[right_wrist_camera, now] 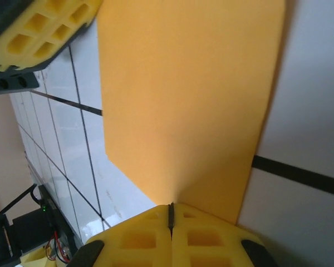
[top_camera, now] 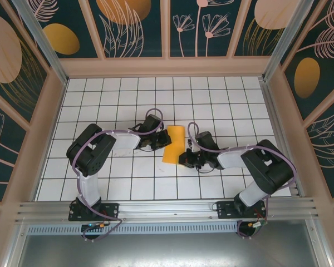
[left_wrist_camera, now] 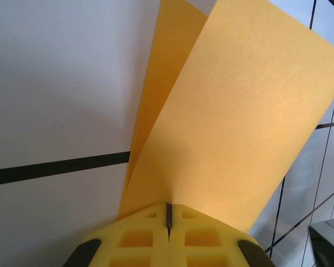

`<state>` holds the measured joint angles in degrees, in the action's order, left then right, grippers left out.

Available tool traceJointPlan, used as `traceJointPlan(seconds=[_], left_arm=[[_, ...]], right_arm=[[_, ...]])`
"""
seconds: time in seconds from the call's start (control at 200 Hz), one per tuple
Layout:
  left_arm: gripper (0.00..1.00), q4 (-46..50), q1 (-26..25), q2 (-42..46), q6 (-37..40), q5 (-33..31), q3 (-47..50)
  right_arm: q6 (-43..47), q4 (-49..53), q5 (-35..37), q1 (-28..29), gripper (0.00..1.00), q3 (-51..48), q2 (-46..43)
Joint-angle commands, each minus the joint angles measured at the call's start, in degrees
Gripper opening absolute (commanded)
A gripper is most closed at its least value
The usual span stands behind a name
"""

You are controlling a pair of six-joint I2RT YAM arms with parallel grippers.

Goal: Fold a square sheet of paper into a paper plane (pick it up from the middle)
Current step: Fold the square sheet of paper in half at the center of the table.

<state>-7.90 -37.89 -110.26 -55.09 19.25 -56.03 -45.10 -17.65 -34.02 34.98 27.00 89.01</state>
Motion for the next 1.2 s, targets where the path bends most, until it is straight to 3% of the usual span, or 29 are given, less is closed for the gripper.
traceJointPlan(seconds=[0.0, 0.15, 0.36, 0.691, 0.986, 1.196], left_arm=[[0.0, 5.01, -0.3, -2.66, 1.17, -1.14, 1.89], [0.0, 4.88, -0.26, -2.93, 1.19, -1.14, 2.05], [0.0, 5.0, -0.31, -3.12, 1.3, -1.05, 1.87], [0.0, 5.18, -0.33, -3.45, 1.4, -1.32, 1.72], [0.0, 5.52, -0.32, -3.45, 1.73, -1.4, 1.47], [0.0, 5.53, -0.3, -3.21, 1.71, -1.49, 1.6]], right_arm=[[-0.3, -1.89, -0.46, -3.19, 0.0, 2.33, -5.86], [1.69, -2.77, -3.1, -8.6, 0.0, 6.39, -3.28], [3.13, -2.22, -2.67, -8.92, 0.0, 10.95, 5.31], [3.89, -5.25, 0.62, -10.11, 0.0, 7.73, 13.45], [4.7, -0.52, -0.7, -10.2, 0.0, 12.35, 6.47], [6.6, 0.86, -0.65, -10.28, 0.0, 16.14, 11.19]])
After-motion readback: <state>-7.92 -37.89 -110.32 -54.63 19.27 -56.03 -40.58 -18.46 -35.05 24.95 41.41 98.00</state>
